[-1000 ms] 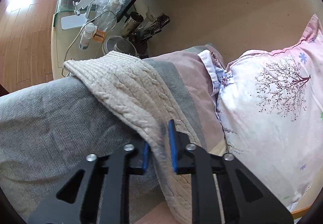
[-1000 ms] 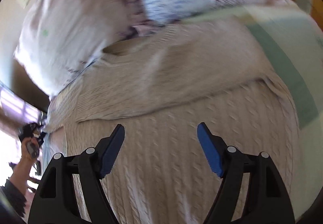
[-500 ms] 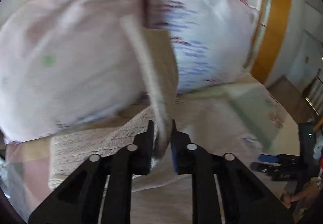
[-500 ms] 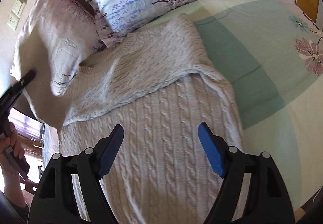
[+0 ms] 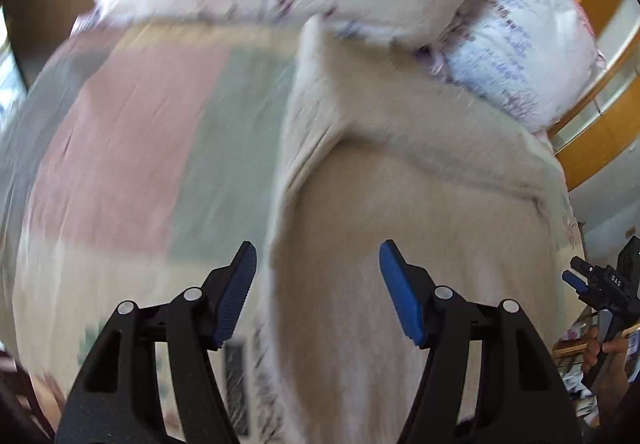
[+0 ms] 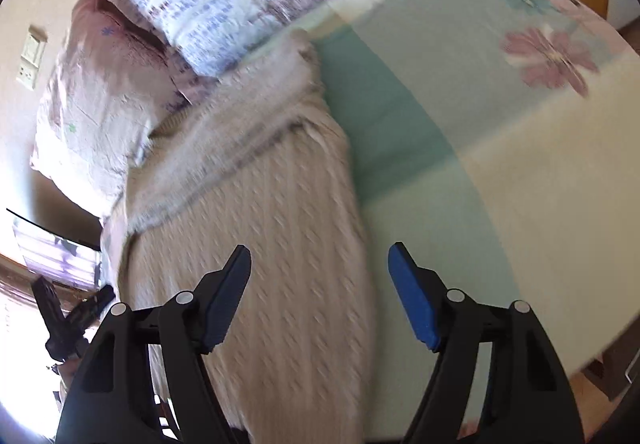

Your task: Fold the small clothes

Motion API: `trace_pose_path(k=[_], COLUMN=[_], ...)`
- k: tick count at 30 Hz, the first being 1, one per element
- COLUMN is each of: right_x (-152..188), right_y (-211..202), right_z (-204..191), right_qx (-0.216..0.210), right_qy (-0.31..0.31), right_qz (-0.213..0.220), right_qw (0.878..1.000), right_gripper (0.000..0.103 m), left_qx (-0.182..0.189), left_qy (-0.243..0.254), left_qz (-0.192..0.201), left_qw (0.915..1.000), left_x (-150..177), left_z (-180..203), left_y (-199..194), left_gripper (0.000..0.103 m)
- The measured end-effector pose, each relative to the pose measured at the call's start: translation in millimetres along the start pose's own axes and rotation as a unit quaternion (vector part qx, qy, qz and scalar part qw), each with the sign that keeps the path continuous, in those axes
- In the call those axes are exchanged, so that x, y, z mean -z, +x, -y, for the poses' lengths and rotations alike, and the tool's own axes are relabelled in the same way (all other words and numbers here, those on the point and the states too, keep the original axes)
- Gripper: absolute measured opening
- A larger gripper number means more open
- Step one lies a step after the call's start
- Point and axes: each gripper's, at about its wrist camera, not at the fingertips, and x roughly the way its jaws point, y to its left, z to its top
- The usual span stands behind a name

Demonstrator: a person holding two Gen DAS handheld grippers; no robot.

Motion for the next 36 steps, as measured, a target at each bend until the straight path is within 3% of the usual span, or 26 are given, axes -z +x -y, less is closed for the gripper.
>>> trace_pose_path(k=[2,5,6,9,14,15,17,19,22,25,28,29,30,31,32,34,36], right_x=[12.7,36.4,45.2,77.5,110.2,109.0,96.7,63.9,-6.0,-85.2,-154.5,-170.6,-190.4,-198.8,-200.9,-189.0,-170.0], right_y=[1.7,-2.5,-3.7,0.5,8.0,8.5,5.4,-1.9,-4.6,10.5,46.0,61.8,84.3,94.3,100.6,101.5,90.1], right_z=[11.6,24.5,26.9,30.3,29.6,27.8,19.6,1.4,-25.9,-49.0,-62.6,-62.8,-62.5,-60.6,-59.2,-57.1,-58.3], right_qx=[0.006,-0.028,-0.047,-0.106,-0.138,-0.150,-0.182,-0.227,-0.286,-0.316,-0.285,-0.266,-0.229,-0.203,-0.187,-0.205,-0.171], right_qy=[0.008,0.030,0.039,0.064,0.079,0.082,0.086,0.082,0.071,0.080,0.099,0.116,0.138,0.153,0.170,0.180,0.129], right_qz=[-0.029,-0.049,-0.061,-0.119,-0.161,-0.155,-0.135,-0.088,-0.013,0.056,0.101,0.101,0.089,0.079,0.070,0.061,0.059], right_qw=[1.000,0.998,0.996,0.985,0.974,0.973,0.970,0.966,0.956,0.944,0.948,0.952,0.960,0.964,0.965,0.960,0.975], right_gripper=[0.066,0.060,0.051,0.030,0.006,0.006,0.006,0.006,0.006,0.006,0.009,0.026,0.047,0.054,0.054,0.058,0.065], left_qx=[0.021,0.059,0.077,0.112,0.124,0.131,0.159,0.176,0.172,0.141,0.103,0.086,0.063,0.039,0.015,0.031,0.068], left_qy=[-0.025,-0.045,-0.056,-0.076,-0.092,-0.101,-0.120,-0.107,-0.062,-0.017,0.001,0.002,-0.001,-0.004,-0.003,0.004,0.012], left_qz=[-0.030,-0.028,-0.033,-0.050,-0.053,-0.053,-0.044,-0.013,0.056,0.115,0.131,0.121,0.102,0.088,0.080,0.074,0.054], left_qw=[0.9990,0.9969,0.9949,0.9895,0.9865,0.9849,0.9790,0.9784,0.9816,0.9831,0.9859,0.9890,0.9928,0.9953,0.9967,0.9967,0.9962], left_x=[25.1,53.9,63.2,87.7,108.8,107.7,95.3,64.3,-13.7,-98.0,-170.1,-190.0,-203.9,-210.7,-214.1,-207.5,-196.7], left_z=[-9.1,-15.1,-14.2,-10.8,-6.2,-6.8,-9.5,-8.7,-9.5,1.5,20.6,26.8,30.7,31.7,32.6,28.2,17.6], left_y=[3.7,-5.9,-6.2,-10.1,-15.6,-12.7,-16.0,-25.2,-40.0,-37.6,-4.0,15.0,33.8,46.0,55.2,59.1,65.6], left_gripper=[0.060,0.053,0.042,0.025,0.018,0.007,0.007,0.006,0.006,0.006,0.013,0.017,0.036,0.061,0.066,0.069,0.069])
